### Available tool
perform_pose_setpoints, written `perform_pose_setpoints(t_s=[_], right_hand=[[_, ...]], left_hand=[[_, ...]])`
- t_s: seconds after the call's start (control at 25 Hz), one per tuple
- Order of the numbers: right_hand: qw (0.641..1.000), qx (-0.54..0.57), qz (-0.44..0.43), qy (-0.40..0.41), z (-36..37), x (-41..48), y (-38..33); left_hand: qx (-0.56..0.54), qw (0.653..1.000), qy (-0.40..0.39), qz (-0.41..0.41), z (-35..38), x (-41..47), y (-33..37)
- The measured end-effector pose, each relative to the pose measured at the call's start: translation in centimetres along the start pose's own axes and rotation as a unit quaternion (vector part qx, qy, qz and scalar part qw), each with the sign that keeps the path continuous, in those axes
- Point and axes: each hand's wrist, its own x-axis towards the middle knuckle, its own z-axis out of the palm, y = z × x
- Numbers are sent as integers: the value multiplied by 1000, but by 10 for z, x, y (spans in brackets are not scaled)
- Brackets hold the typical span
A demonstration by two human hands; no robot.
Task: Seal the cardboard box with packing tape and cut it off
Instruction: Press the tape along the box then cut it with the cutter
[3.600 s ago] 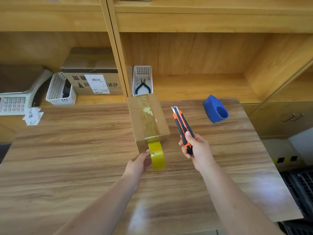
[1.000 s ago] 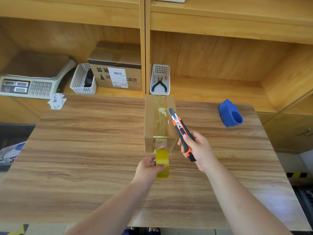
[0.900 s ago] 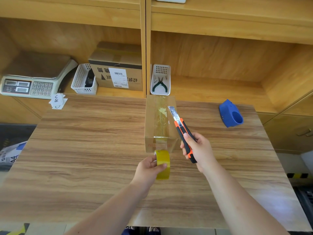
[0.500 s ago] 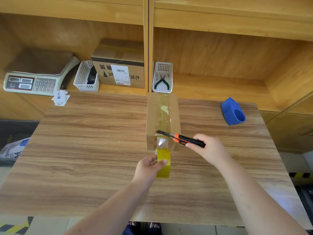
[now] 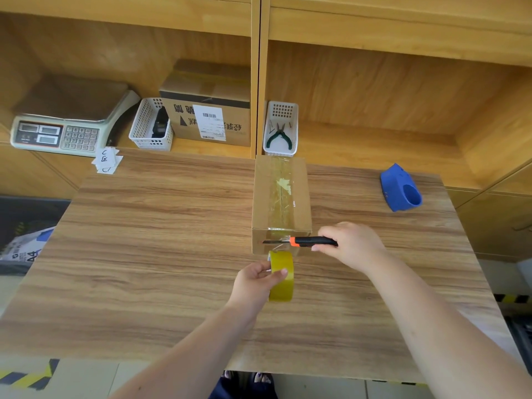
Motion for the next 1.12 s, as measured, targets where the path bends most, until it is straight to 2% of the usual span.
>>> perform_pose_setpoints(t_s=[0.2,0.36,0.68,0.88,1.04,1.12], right_hand=[[1000,-19,8,10,-8,-13,17],[1000,-13,-8,3,3,-8,2],[999,-11,27,-18,-3,-20,18],[999,-27,-15,-9,16,-8,-7],[998,-56,25,-33,15,-24,15],[997,-34,60,-44,19,-34,23]], left_hand=[[-7,1000,-4,0,-2,-2,1],[-8,1000,-2,-9,0,-4,1],[-2,1000,5,-14,1,-8,4],[6,1000,9,-14,2,-8,4],[-4,1000,11,-17,-1,-8,1],[11,1000,16,-14,-4,-7,-1]])
